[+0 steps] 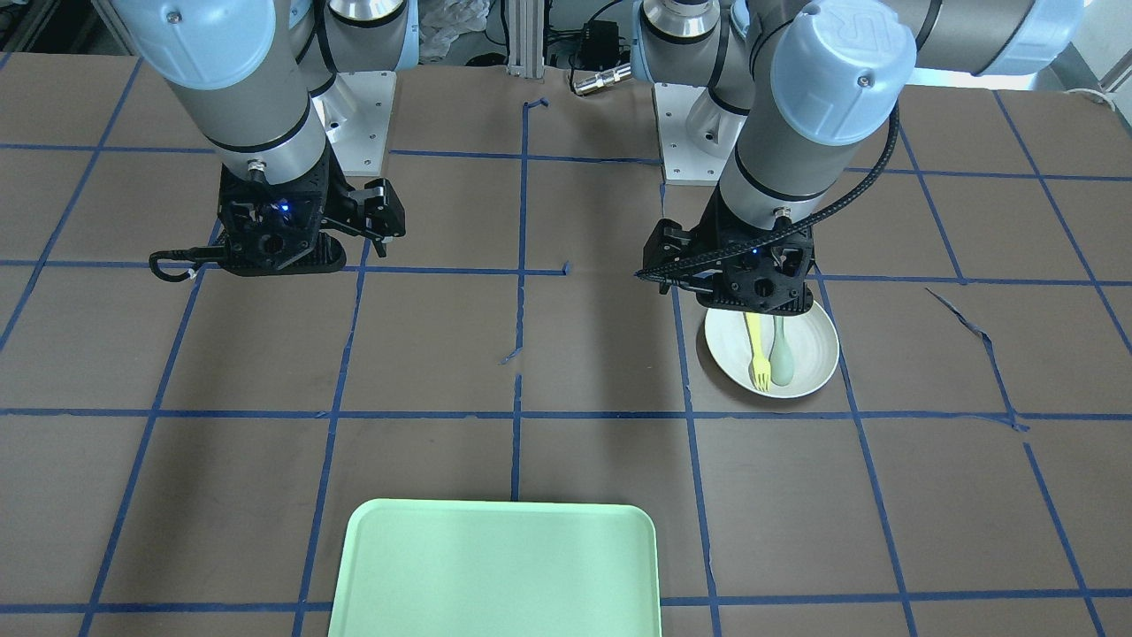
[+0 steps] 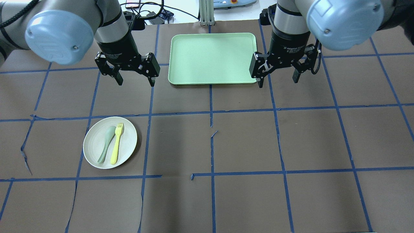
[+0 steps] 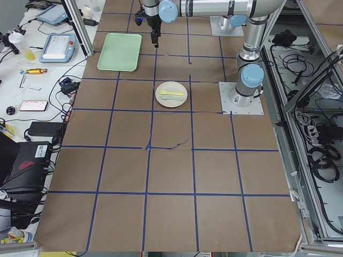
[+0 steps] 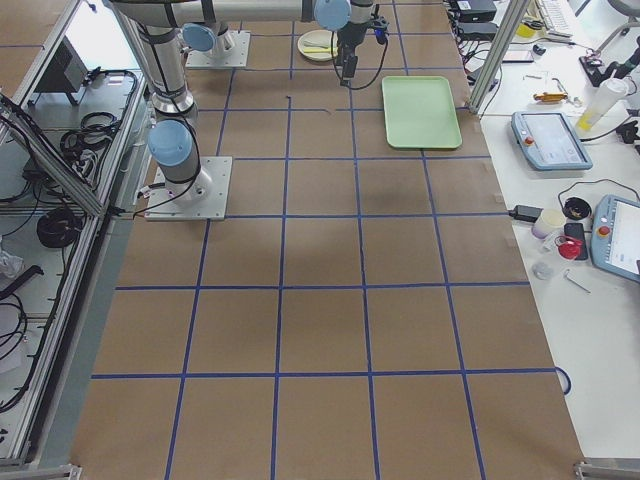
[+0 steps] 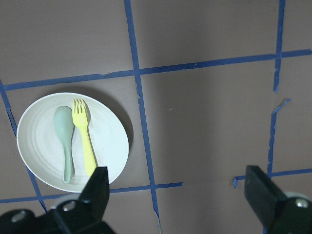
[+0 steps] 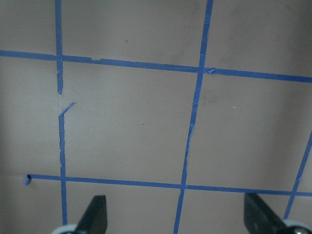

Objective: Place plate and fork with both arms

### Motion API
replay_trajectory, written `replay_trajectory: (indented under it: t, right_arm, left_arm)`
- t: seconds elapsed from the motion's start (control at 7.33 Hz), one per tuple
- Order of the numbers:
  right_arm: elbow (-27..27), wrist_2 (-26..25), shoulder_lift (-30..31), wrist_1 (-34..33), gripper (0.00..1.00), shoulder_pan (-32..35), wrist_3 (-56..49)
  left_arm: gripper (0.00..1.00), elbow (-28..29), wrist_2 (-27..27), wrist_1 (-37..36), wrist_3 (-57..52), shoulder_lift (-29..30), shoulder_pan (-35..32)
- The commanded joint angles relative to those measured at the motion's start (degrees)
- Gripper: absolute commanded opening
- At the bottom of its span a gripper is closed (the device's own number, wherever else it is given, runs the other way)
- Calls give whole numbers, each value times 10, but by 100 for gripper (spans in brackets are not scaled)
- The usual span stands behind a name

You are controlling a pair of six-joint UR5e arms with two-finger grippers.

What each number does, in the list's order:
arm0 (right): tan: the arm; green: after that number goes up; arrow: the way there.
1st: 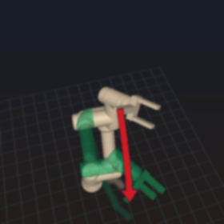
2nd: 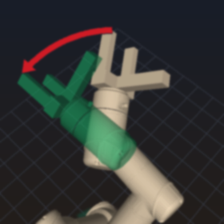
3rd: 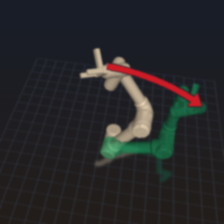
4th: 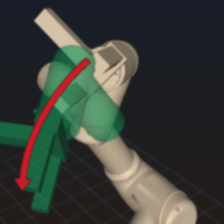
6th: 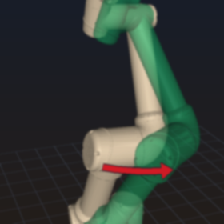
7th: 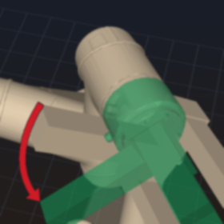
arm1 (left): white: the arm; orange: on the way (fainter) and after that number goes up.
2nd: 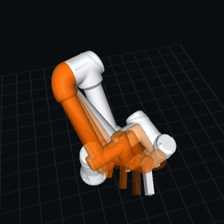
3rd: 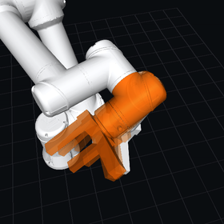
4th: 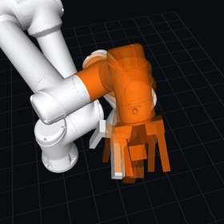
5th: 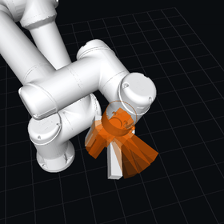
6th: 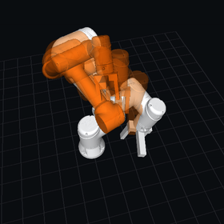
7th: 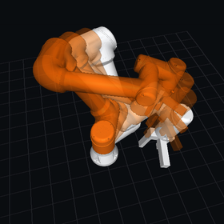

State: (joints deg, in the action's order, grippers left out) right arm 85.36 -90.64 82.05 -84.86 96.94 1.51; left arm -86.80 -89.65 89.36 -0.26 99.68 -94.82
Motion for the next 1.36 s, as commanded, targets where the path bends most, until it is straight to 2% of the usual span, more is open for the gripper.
replay_trajectory:
  t: [0.0, 1.23]
  right_arm:
    - [1, 4, 0, 0, 100, 0, 4]
    - [15, 6, 0, -1, 100, 3, 8]
  left_arm:
    - [100, 0, 1, -1, 6, 2, 0]
    - [100, 0, 32, -16, 10, 4, 2]
